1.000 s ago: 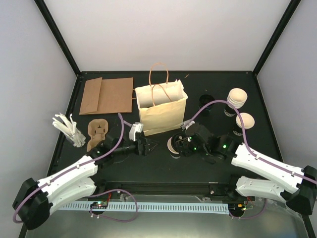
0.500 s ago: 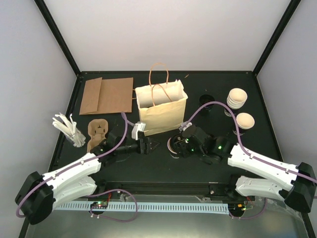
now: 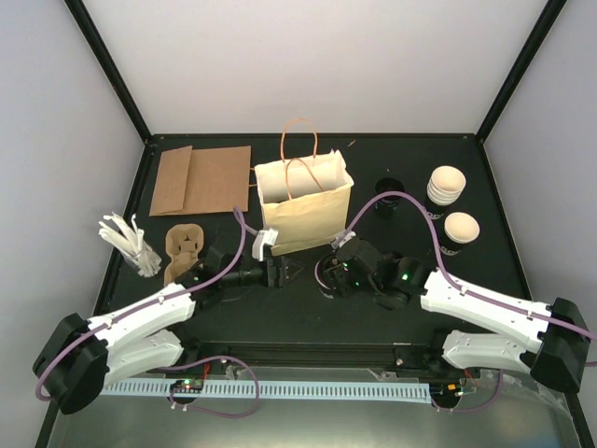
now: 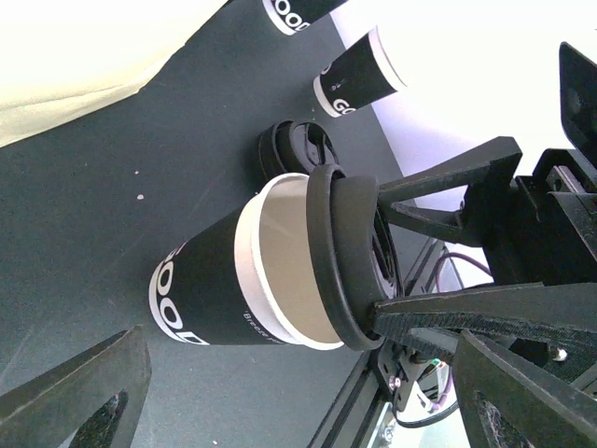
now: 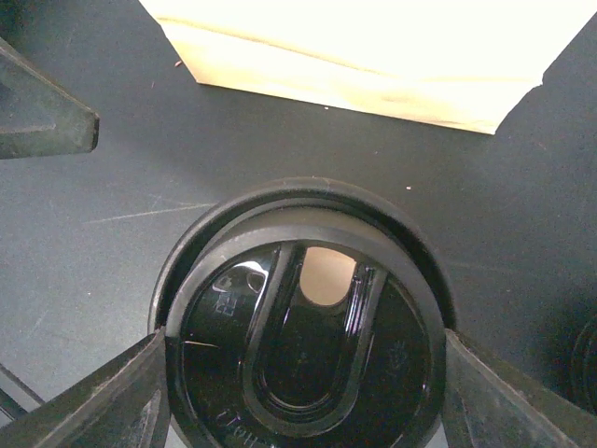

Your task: Pack the takeout coffee

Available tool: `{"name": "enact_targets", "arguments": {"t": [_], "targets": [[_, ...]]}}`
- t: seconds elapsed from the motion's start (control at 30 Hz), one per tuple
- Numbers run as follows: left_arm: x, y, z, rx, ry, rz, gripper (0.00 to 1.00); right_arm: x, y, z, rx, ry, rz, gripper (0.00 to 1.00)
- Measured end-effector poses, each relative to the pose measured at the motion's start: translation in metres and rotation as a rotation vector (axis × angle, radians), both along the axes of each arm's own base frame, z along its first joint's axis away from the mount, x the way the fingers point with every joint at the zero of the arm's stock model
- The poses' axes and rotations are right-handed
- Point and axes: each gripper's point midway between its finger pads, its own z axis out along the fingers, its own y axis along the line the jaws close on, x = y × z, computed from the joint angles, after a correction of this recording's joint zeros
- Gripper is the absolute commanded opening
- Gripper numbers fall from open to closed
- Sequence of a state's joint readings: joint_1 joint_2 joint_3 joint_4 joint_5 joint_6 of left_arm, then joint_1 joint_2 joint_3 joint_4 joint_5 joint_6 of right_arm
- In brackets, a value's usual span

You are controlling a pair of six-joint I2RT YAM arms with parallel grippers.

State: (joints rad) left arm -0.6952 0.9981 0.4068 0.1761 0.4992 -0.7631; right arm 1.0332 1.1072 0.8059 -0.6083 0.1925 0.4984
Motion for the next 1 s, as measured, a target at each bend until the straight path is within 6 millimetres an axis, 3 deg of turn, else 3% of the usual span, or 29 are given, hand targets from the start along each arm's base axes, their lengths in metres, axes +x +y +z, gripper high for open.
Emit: {"name": "enact_targets", "arguments": {"t": [0.5,1.0], "targets": [[0.003,-0.007,-0.010,0.007,0.054,-0.011,0.76,0.006,0.009,-0.005,-0.033,-0.048,0.006,0.71],[0.007,-0.011,-0.017,0.005,0.078,-0.008,0.72,0.002,0.020,-0.011,-0.067,-0.078,0.060,0.71]]}}
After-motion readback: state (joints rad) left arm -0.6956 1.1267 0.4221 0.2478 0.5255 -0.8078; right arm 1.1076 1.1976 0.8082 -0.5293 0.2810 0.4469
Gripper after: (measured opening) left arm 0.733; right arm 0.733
